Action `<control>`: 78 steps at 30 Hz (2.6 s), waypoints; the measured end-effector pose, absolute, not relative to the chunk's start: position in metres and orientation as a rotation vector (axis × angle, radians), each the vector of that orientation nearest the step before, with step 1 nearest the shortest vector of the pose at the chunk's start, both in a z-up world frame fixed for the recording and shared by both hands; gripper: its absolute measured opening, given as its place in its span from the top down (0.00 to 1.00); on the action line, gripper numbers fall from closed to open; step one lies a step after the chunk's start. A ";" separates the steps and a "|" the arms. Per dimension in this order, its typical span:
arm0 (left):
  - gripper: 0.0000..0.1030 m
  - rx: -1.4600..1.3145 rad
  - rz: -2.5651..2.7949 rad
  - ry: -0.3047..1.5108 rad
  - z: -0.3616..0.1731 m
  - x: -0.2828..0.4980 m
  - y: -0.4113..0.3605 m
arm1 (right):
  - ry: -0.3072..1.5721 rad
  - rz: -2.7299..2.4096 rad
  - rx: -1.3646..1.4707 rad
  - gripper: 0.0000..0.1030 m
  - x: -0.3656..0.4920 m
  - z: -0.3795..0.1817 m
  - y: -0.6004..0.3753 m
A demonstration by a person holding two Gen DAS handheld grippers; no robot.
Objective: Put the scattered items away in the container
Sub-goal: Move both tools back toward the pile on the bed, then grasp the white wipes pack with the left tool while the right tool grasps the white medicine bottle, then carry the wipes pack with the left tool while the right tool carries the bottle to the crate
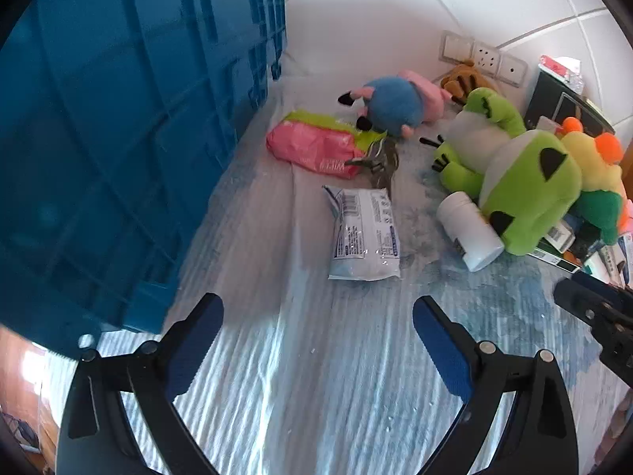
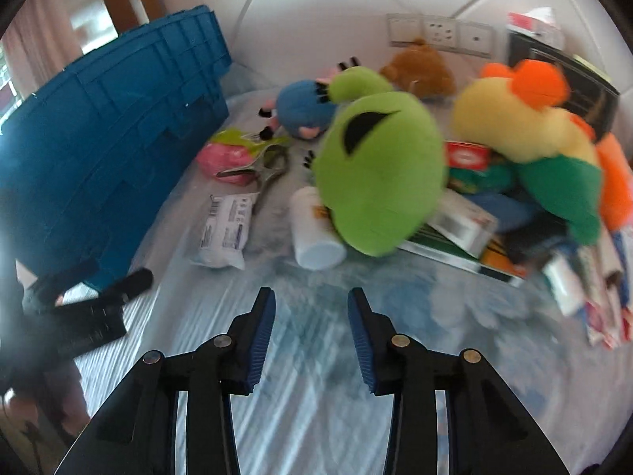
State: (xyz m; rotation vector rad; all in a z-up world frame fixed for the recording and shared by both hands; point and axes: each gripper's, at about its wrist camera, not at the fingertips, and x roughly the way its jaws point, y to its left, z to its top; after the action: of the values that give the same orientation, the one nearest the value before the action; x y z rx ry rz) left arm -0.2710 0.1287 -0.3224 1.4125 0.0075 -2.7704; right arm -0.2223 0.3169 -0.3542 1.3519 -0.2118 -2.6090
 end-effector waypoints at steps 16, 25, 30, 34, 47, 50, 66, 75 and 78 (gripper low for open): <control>0.05 1.592 -2.742 0.063 -0.386 -0.355 0.151 | -0.140 -2.582 1.486 0.61 -0.306 -0.402 0.299; 0.33 1.623 -2.723 0.016 -0.403 -0.375 0.156 | -0.164 -2.551 1.524 0.56 -0.321 -0.427 0.291; 0.41 1.651 -2.727 0.036 -0.400 -0.365 0.152 | -0.177 -2.566 1.546 0.56 -0.306 -0.426 0.296; 0.41 1.683 -2.735 0.060 -0.398 -0.337 0.150 | -0.181 -2.556 1.570 0.56 -0.276 -0.424 0.307; 0.41 1.742 -2.771 -0.042 -0.394 -0.255 0.177 | -0.184 -2.575 1.614 0.55 -0.177 -0.422 0.325; 0.40 1.761 -2.771 -0.015 -0.393 -0.255 0.177 | -0.212 -2.597 1.598 0.53 -0.176 -0.417 0.329; 0.48 1.677 -2.810 -0.137 -0.387 -0.260 0.184 | -0.162 -2.613 1.587 0.56 -0.185 -0.422 0.315; 0.48 1.531 -2.867 -0.100 -0.344 -0.248 0.181 | -0.155 -2.669 1.424 0.56 -0.172 -0.372 0.313; 0.48 1.477 -2.880 -0.104 -0.328 -0.245 0.181 | -0.143 -2.684 1.381 0.56 -0.170 -0.355 0.310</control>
State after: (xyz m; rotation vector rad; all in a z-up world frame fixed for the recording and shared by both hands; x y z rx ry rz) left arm -0.2452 0.1811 -0.3276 1.4765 -0.1038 -2.8801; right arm -0.1700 0.3095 -0.3551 1.3809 -0.1426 -2.6844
